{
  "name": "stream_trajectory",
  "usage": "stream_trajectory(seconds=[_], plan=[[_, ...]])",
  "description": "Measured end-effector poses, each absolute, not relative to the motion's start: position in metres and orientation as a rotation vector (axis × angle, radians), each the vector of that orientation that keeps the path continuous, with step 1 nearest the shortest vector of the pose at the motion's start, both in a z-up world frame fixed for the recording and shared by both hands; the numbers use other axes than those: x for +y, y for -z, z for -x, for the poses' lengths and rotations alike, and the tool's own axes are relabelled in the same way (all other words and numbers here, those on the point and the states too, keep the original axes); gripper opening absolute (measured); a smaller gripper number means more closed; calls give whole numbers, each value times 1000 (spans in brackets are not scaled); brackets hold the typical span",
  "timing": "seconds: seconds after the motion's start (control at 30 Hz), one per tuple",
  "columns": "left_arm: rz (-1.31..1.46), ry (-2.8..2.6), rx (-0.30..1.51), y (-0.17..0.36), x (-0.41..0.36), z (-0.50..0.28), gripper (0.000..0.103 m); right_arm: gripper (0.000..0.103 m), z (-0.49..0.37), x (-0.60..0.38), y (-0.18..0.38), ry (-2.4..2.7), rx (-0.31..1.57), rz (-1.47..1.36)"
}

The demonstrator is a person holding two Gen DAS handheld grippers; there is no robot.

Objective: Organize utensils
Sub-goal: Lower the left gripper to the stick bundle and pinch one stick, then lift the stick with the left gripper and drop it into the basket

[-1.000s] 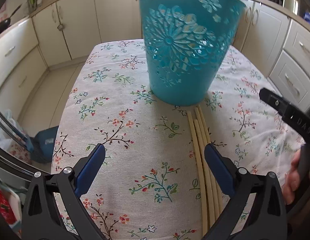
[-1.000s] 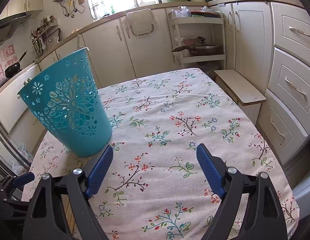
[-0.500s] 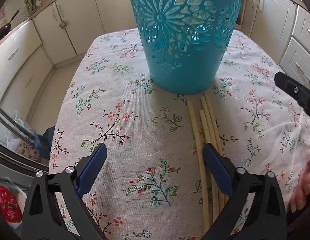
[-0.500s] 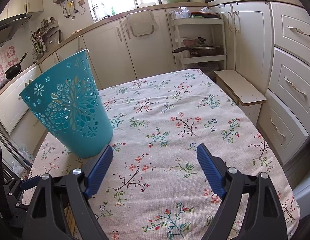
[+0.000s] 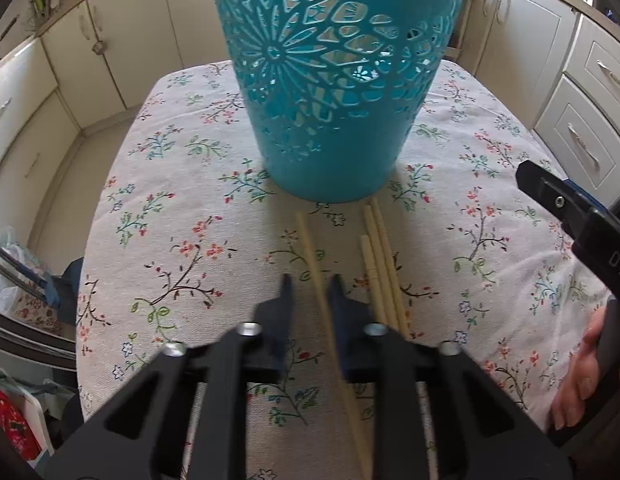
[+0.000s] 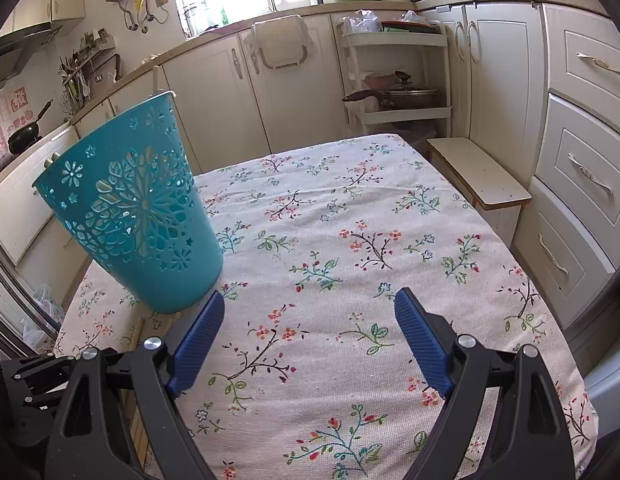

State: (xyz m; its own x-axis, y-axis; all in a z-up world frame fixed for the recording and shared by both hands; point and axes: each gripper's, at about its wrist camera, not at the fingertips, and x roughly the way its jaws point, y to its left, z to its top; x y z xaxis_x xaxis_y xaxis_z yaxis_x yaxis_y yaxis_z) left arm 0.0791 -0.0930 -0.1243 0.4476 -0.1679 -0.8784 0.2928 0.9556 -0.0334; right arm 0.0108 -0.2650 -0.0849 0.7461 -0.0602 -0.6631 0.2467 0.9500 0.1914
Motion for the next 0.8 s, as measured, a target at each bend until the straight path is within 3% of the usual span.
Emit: stream_trajectory(seconds=[0.23,0.37,0.63,0.8], plan=[[-45,411,1164,112,-78,-76,5,83,-11,-267,86,172,716,-288],[-27,563,1166,70,-65,-59,5,83,-11,-268,87,171,719,-292],[54,574,720,-83,-45,-81,5,83,-12,-268,87,170,720,-293],[110,519,500,-112,-67,-118,5,83,-12,-268,88,168,721,-298]])
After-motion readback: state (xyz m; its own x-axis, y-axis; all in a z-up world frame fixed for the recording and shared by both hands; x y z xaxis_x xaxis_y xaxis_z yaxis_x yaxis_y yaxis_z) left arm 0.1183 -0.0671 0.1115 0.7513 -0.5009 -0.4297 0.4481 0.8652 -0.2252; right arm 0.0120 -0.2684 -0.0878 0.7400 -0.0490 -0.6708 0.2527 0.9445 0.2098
